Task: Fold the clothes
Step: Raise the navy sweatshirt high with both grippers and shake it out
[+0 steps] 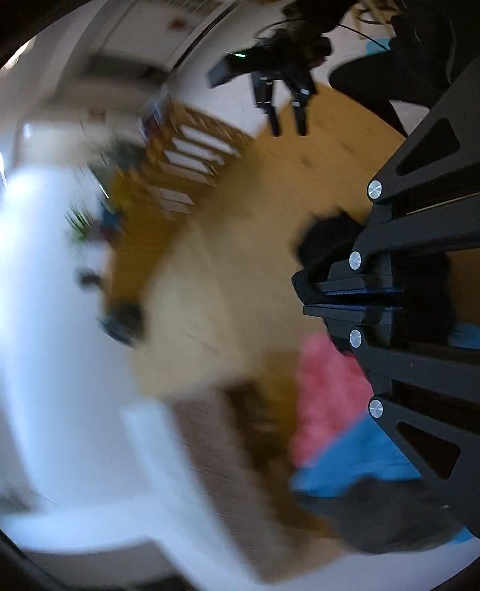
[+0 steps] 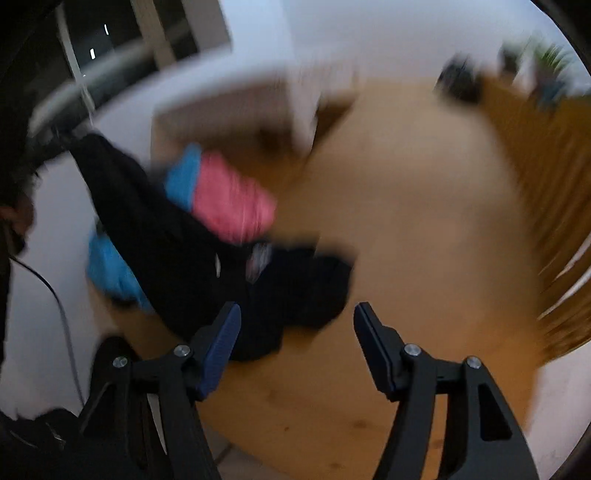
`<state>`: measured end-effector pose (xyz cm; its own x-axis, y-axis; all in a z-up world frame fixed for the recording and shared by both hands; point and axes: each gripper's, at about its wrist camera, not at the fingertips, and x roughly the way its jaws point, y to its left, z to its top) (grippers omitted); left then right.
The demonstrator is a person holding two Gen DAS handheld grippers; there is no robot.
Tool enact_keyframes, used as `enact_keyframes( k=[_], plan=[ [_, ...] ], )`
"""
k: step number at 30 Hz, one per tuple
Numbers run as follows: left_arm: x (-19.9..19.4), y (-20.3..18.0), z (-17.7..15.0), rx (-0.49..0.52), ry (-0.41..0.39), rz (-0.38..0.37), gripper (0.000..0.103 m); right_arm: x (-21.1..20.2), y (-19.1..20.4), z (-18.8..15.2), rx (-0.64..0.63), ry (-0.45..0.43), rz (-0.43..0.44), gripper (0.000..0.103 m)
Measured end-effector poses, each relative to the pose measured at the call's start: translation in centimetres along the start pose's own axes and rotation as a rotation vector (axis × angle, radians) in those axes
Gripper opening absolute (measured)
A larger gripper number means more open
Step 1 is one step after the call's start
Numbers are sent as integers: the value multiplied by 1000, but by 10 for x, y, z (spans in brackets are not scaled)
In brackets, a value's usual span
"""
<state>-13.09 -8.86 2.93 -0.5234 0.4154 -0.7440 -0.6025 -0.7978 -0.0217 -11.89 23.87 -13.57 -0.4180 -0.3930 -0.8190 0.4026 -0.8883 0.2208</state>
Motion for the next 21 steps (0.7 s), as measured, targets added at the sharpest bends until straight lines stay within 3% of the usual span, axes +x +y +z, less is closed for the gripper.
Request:
enact_keyframes(
  k=[3,8,14,19,21],
  plan=[
    [27,58,-45,-139,80,66,3,74,25,-12,-88,95,18,63],
    [38,116,-89,-268,115,83,3,135,61,-11,-197,162,77,63],
    [54,121,-96,-268,138,68,3,179,90,-4,-248,219,109,63],
    [62,124,-95,-267,140,63,3,208,114,-21,-410,250,-10,63],
    [60,122,-92,-267,129,62,3,209,115,-21,-439,230,-49,42]
  ],
)
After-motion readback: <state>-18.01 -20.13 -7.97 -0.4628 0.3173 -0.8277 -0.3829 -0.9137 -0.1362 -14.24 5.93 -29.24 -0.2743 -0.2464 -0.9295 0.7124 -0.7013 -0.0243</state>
